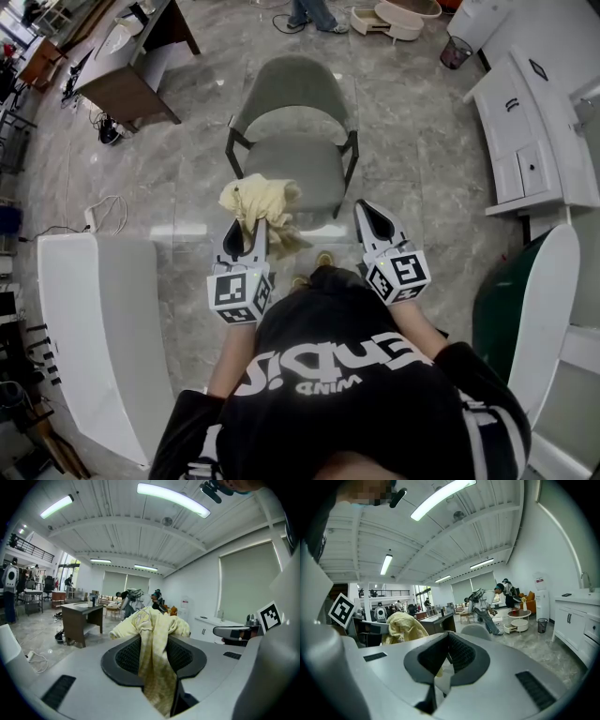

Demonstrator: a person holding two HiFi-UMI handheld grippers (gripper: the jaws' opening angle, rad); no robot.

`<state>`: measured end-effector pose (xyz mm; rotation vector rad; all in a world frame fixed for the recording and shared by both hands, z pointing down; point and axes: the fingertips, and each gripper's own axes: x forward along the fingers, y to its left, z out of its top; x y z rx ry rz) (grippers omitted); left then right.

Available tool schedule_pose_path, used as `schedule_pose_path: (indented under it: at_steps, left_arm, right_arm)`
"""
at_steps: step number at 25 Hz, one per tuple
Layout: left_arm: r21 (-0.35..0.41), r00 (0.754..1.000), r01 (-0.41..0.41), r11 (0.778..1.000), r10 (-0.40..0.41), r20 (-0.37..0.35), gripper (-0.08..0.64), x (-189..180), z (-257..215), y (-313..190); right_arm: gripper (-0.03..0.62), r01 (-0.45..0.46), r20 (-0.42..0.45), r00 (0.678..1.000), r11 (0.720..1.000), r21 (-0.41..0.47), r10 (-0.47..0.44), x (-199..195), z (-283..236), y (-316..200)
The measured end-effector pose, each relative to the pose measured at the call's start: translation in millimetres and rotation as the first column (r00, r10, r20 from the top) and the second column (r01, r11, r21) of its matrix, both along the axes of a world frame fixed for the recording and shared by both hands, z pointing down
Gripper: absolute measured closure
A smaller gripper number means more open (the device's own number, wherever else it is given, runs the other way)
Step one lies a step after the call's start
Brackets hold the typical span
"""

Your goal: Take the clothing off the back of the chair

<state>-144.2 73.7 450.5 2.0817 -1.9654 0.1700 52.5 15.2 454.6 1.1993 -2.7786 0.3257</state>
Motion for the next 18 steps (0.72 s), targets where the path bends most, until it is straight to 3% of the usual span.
schedule_pose_path:
  at_steps: [18]
  left_arm:
    - [-0.006, 1.000, 0.001, 1.000, -0.001, 0.008, 0.411, 0.6, -4.1, -5.5]
  right_arm:
    - [0.578, 0.026, -0.005, 1.000, 1.000, -0.009, -0.026, -5.3, 1.2, -6.1]
